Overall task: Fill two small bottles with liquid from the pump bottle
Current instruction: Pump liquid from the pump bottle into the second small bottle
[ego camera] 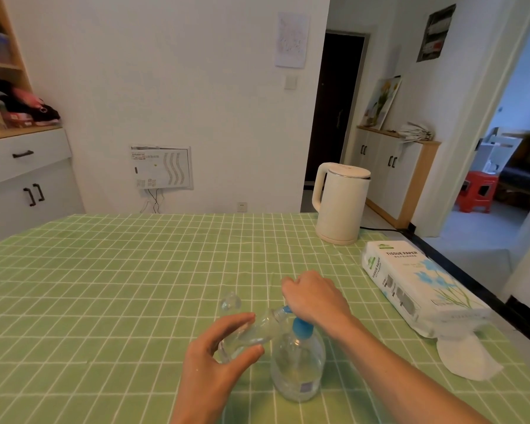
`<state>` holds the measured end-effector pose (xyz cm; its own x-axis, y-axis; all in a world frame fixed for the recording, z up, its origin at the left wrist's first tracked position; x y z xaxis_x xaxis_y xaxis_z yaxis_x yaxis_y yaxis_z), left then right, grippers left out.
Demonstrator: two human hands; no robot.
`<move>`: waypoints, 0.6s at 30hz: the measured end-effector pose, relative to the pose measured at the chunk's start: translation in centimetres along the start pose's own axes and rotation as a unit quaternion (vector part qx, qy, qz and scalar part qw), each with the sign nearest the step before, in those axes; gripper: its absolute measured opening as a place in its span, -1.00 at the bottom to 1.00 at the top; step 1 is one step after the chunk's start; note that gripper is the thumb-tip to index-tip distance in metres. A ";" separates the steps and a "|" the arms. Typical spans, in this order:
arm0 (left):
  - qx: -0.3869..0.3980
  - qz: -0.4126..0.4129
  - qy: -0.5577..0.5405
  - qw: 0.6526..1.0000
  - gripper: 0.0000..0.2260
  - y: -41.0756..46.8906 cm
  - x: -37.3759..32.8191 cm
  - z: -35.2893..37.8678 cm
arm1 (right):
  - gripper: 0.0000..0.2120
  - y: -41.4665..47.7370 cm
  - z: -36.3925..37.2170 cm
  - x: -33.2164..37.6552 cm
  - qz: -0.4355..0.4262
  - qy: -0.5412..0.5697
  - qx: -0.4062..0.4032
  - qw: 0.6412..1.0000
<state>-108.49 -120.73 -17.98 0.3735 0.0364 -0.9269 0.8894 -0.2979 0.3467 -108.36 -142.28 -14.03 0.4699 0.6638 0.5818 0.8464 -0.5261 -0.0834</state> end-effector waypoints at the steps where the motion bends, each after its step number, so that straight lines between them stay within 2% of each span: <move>1: -0.001 0.000 -0.001 1.000 -0.57 0.0 -0.1 -0.1 | -0.63 0.0 -0.3 0.3 -0.009 -0.012 -0.005 1.000; 4: -0.001 0.002 0.004 1.000 -0.53 0.1 -0.3 -0.2 | -0.62 0.0 -0.4 0.5 -0.018 -0.026 -0.012 0.999; 10: 0.003 -0.003 0.010 1.000 -0.52 0.0 0.2 0.0 | -0.67 0.3 0.4 -0.5 0.008 0.011 -0.015 1.000; 18: -0.001 0.001 0.014 1.000 -0.59 -0.2 0.0 0.1 | -0.69 0.1 1.2 -1.0 0.019 0.015 -0.007 1.000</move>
<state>-108.66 -120.79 -18.09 0.3822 0.0622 -0.9220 0.8891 -0.2966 0.3485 -108.51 -142.37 -15.57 0.4944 0.6262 0.6029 0.8240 -0.5585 -0.0956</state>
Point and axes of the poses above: each hand's wrist, its own y-axis towards the middle knuckle, its own z-axis out of the palm, x = y × z, the point moved 10 cm from there along y, towards the middle knuckle
